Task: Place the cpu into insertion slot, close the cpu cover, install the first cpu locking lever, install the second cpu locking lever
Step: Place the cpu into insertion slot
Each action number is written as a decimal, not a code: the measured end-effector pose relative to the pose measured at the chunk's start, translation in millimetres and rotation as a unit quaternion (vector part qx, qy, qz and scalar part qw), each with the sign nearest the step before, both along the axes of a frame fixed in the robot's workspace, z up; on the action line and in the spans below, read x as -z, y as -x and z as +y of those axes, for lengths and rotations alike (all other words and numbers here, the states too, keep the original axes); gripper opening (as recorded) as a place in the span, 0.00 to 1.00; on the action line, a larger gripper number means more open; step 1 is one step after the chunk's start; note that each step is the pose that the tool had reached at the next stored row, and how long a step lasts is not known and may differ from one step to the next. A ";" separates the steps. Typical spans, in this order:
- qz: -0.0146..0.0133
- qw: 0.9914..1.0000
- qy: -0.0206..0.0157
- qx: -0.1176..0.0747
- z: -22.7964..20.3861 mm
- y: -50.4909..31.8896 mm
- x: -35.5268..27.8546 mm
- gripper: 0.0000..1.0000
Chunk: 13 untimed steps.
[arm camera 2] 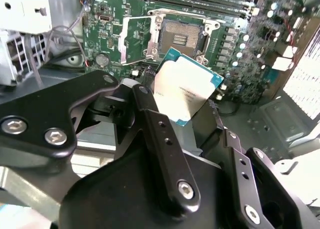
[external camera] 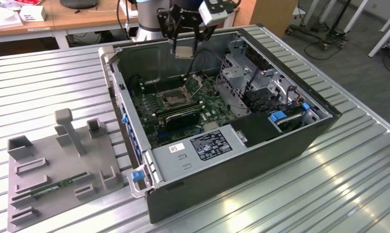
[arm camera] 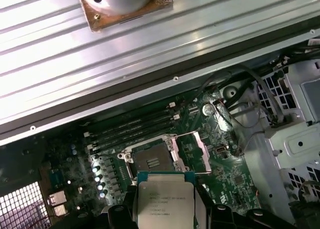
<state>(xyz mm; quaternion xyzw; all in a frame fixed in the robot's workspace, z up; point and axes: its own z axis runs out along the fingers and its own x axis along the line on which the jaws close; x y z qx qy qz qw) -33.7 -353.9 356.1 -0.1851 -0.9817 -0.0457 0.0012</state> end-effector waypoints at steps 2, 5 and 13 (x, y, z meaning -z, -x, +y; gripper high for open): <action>0.000 1.000 0.000 0.016 0.0 0.0 0.2 0.54; 0.000 1.000 0.000 0.027 0.0 0.0 0.3 0.54; 0.000 1.000 0.000 0.029 0.0 0.0 0.3 0.54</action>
